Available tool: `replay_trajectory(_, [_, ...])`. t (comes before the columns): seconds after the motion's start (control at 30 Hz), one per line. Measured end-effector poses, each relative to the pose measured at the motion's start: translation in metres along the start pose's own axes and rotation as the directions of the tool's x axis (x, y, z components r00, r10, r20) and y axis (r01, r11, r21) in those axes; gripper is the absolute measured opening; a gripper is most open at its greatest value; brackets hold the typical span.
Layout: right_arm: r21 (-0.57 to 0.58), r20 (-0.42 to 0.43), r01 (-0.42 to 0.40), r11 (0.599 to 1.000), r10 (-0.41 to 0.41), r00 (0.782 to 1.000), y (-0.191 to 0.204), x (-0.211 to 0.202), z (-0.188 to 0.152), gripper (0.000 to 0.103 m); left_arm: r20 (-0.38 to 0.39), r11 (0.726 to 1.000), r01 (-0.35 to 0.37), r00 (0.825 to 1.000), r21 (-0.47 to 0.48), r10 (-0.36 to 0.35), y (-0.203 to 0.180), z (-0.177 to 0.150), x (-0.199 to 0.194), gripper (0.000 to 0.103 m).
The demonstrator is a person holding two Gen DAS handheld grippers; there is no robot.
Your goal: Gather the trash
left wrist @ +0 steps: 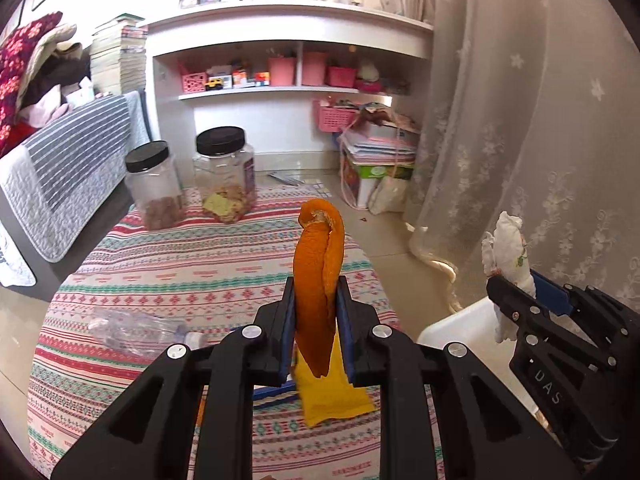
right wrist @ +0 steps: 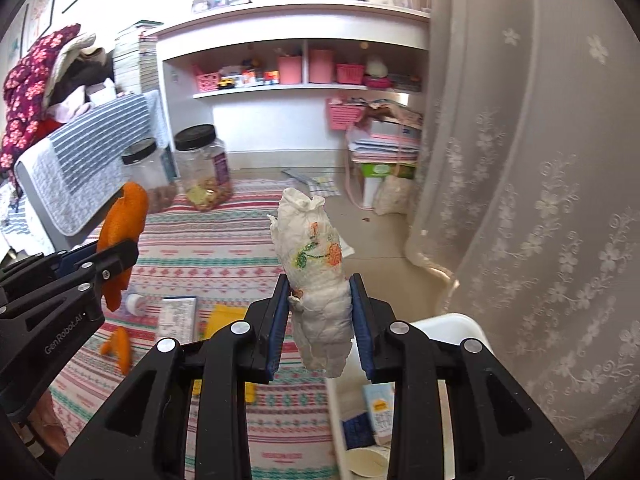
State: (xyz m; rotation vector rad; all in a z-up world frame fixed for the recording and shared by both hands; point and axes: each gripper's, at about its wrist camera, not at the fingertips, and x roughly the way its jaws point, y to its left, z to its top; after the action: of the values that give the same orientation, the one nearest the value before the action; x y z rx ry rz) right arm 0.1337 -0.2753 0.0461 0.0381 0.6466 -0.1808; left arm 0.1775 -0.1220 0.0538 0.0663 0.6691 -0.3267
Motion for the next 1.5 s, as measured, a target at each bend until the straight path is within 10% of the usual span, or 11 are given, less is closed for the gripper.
replay_trajectory(0.3, [0.087, -0.063, 0.105, 0.991, -0.1, 0.993, -0.054, 0.004, -0.013, 0.03, -0.013, 0.998, 0.05, 0.999, 0.037, -0.049, -0.038, -0.001, 0.009, 0.02])
replay_trajectory(0.47, [0.152, -0.058, 0.189, 0.97, -0.182, 0.982, -0.085, -0.005, -0.019, 0.065, -0.025, 0.994, 0.087, 0.996, 0.059, -0.086, -0.065, -0.001, 0.015, 0.02])
replay_trajectory(0.77, [0.227, -0.056, 0.362, 0.904, -0.359, 0.931, -0.134, -0.023, -0.029, 0.091, -0.064, 0.98, 0.168, 0.985, 0.106, -0.162, -0.121, -0.01, 0.029, 0.021])
replay_trajectory(1.1, [0.258, -0.086, 0.433, 0.864, -0.426, 0.901, -0.167, -0.032, -0.038, 0.093, -0.128, 0.961, 0.24, 0.967, 0.138, -0.223, -0.166, -0.024, 0.046, 0.021])
replay_trajectory(1.23, [0.252, -0.088, 0.45, 0.857, -0.442, 0.892, -0.167, -0.033, -0.038, 0.093, -0.146, 0.952, 0.266, 0.958, 0.149, -0.245, -0.176, -0.028, 0.049, 0.051])
replay_trajectory(1.5, [0.252, -0.075, 0.447, 0.858, -0.443, 0.893, -0.16, -0.033, -0.033, 0.095, -0.123, 0.969, 0.194, 0.977, 0.15, -0.177, -0.166, -0.024, 0.047, 0.064])
